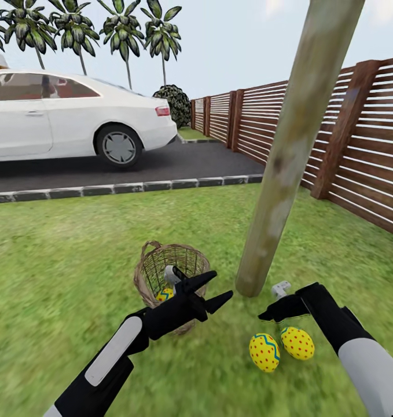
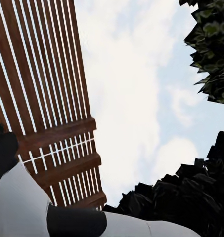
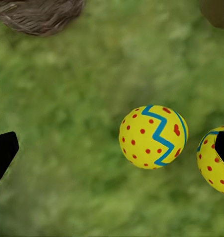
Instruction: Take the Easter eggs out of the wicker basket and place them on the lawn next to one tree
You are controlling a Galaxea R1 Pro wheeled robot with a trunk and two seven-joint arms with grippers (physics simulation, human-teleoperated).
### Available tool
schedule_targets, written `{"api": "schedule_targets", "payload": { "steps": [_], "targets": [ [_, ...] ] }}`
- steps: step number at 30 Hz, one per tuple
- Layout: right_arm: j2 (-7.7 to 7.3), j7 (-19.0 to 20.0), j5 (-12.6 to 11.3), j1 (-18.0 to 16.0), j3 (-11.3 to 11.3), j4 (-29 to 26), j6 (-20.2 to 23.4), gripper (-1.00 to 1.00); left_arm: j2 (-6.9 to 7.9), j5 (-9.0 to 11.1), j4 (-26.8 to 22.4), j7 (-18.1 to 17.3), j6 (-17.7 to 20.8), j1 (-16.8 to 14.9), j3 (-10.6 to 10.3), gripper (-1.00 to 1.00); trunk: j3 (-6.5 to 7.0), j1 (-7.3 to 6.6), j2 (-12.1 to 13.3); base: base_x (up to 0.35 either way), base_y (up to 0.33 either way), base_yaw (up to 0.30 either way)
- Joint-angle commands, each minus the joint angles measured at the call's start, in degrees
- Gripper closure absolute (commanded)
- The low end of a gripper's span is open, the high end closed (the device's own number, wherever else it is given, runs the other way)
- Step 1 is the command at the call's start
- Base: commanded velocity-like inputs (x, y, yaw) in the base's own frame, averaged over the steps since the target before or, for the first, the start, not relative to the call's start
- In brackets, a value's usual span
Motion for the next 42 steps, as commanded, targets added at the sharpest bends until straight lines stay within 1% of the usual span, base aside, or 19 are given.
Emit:
{"api": "schedule_targets", "payload": {
  "steps": [1, 3, 4, 6, 10, 14, 20, 24, 26, 29, 32, 37, 42],
  "targets": [
    [-0.08, 1.21, 0.61, -0.02, 0.07, -0.82, 0.08, -1.00, 0.04, 0.26, 0.01, -0.02, 0.20, -0.07, -0.01, -1.00, 0.13, -0.23, 0.38, 0.000, 0.000, 0.000],
    [-0.06, 2.10, 0.48, -0.02, 0.02, -2.76, 0.16, -1.00, 0.23, 0.25, 0.01, 0.01, 0.23, -0.09, 0.12, -1.00, 0.49, -0.67, 1.19, 0.000, 0.000, 0.000],
    [0.07, 2.44, 0.37, -0.02, -0.03, -4.64, 0.38, -1.00, 0.94, 0.25, 0.01, -0.02, 0.24, -0.10, 0.21, -1.00, 0.67, -0.89, 1.59, 0.000, 0.000, 0.000],
    [0.26, 2.77, 0.29, -0.02, -0.03, -7.02, 2.23, -1.00, 1.51, 0.25, -0.02, -0.04, 0.25, -0.10, 0.30, -1.00, 1.03, -1.33, 2.39, 0.000, 0.000, 0.000],
    [0.43, 2.92, 0.38, -0.02, 0.05, -10.44, 6.77, -1.00, 1.93, 0.25, -0.07, -0.01, 0.25, -0.10, 0.38, -1.00, 1.75, -2.20, 3.99, 0.000, 0.000, 0.000],
    [0.46, 2.94, 0.36, -0.02, 0.04, -14.22, 9.08, -1.00, 2.05, 0.26, -0.08, -0.04, 0.25, -0.10, 0.42, -1.00, 2.47, -3.08, 5.60, 0.000, 0.000, 0.000],
    [0.46, 2.92, 0.30, -0.02, 0.10, -14.74, 9.85, -1.00, 2.18, 0.29, -0.25, -0.04, 0.28, -0.10, 0.66, -1.00, 3.54, -4.40, 8.01, 0.000, 0.000, 0.086],
    [0.53, 2.92, 0.15, -0.02, 0.11, -14.65, 10.01, -1.00, 4.43, 0.33, -2.38, -0.15, 0.33, -0.10, 1.06, -1.00, 4.26, -5.28, 9.61, 0.000, 0.000, 0.263],
    [0.54, 2.90, 0.14, -0.02, 0.11, -14.52, 10.02, -1.00, 4.95, 0.37, -2.83, -0.24, 0.33, -0.10, 1.10, -1.00, 4.62, -5.72, 10.41, 0.000, 0.000, 0.285],
    [0.55, 2.88, 0.19, -0.02, 0.11, -14.34, 10.02, -1.00, 5.24, 0.49, -3.09, -0.34, 0.34, -0.10, 1.12, -1.00, 5.16, -6.38, 11.61, 0.000, 0.000, 0.289],
    [0.55, 2.86, 0.20, -0.02, 0.12, -14.29, 10.01, -1.00, 5.30, 1.71, -3.14, -0.38, 0.33, -0.10, 1.13, -1.00, 5.70, -7.04, 12.82, 0.000, 0.000, 0.291],
    [0.55, 2.85, 0.20, -0.02, 0.13, -14.26, 10.07, -1.00, 5.58, 2.23, -3.01, -0.46, 0.26, -0.10, 1.13, -1.00, 6.60, -8.13, 14.82, 0.000, 0.000, 0.291],
    [0.55, 2.85, 0.20, 0.00, 0.11, -14.26, 10.07, -1.00, 5.74, 2.26, -2.98, -0.54, 0.25, -0.10, 1.13, -1.00, 6.60, -8.13, 14.82, 0.000, 0.000, 0.292]
  ]
}}
